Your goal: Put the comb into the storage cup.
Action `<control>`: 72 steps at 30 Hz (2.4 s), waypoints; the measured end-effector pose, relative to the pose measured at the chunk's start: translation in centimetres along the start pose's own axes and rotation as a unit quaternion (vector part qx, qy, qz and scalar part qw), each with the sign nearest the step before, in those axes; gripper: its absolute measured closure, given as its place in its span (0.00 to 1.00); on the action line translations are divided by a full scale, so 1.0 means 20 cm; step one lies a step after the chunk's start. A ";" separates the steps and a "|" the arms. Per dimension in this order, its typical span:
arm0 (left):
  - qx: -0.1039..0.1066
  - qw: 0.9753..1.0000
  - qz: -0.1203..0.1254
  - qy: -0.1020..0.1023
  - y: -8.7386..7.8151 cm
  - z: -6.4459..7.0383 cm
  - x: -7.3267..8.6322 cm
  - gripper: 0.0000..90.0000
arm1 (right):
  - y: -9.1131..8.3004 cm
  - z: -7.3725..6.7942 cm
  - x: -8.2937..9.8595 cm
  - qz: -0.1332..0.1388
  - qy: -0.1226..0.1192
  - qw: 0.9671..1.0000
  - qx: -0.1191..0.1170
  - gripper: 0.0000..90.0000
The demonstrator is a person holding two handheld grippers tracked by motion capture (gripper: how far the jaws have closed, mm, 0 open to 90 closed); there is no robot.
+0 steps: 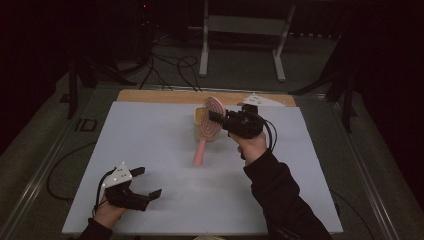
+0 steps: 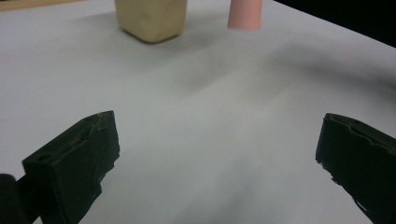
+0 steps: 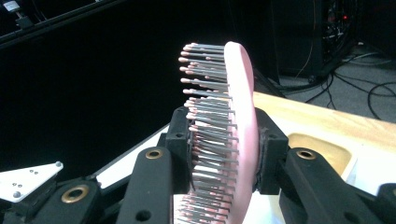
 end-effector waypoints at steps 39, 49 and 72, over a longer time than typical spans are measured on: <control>-0.018 1.000 0.008 -0.011 -0.09 -0.03 0.07 0.00 | -0.01 0.04 -0.53 0.086 -0.053 0.995 0.022 0.73; -0.016 1.000 0.013 -0.014 -0.09 -0.03 0.06 0.00 | 0.05 0.08 -0.59 0.107 -0.065 0.991 0.039 0.73; -0.014 1.000 0.020 -0.009 -0.09 -0.03 0.06 0.00 | 0.19 0.26 -0.50 0.125 -0.061 0.987 0.080 0.73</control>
Point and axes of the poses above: each handheld gripper's, and its own axes: y roughly forward along the jaws, x roughly out of its underside, z roughly to its right, the point moved 7 cm from there along y, roughly forward along the jaws, and after that the axes turned 9 degrees about y, right-handed, at the moved point
